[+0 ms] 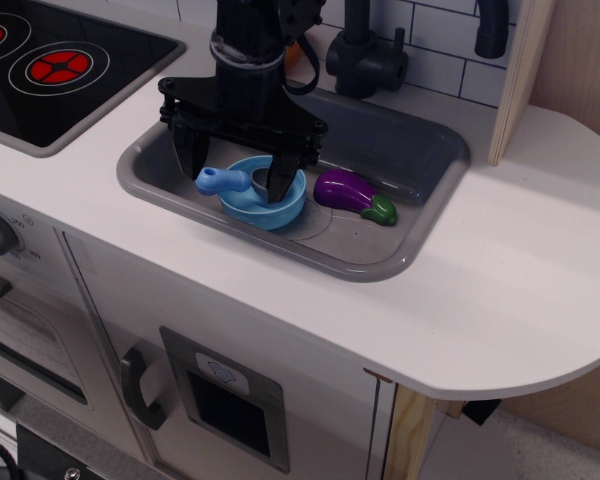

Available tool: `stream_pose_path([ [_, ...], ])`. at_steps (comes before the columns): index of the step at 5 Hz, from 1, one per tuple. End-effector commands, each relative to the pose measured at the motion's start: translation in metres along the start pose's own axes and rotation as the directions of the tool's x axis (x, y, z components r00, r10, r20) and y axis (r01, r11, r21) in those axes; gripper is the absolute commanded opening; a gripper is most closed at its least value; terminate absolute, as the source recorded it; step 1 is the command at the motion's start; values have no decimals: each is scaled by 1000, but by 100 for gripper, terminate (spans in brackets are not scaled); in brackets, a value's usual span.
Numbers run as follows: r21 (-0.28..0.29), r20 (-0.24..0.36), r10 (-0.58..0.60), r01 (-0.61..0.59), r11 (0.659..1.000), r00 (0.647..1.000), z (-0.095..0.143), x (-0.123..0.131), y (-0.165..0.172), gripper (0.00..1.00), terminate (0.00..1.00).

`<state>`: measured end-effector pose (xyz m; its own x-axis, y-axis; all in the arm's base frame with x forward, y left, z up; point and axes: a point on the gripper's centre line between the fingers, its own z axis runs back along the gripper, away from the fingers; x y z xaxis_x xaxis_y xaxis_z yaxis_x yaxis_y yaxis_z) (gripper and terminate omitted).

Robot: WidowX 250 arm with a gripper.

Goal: Take spoon out of bowl sink

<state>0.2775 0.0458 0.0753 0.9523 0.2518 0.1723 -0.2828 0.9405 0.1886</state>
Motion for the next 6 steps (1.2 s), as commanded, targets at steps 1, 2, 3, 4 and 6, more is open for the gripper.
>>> stream_pose_path([
  [1,0,0,0,0,1000,1000,0,0,0,100,0],
  [2,15,-24,-6,6,1000,1000,-11,31,8,100,0],
  [3,40,-59,-86,89,995,995,-19,60,24,100,0],
  [4,24,-83,-229,231,973,970,-26,73,35,100,0],
  [6,-17,-98,-478,479,878,873,-54,72,40,100,0],
])
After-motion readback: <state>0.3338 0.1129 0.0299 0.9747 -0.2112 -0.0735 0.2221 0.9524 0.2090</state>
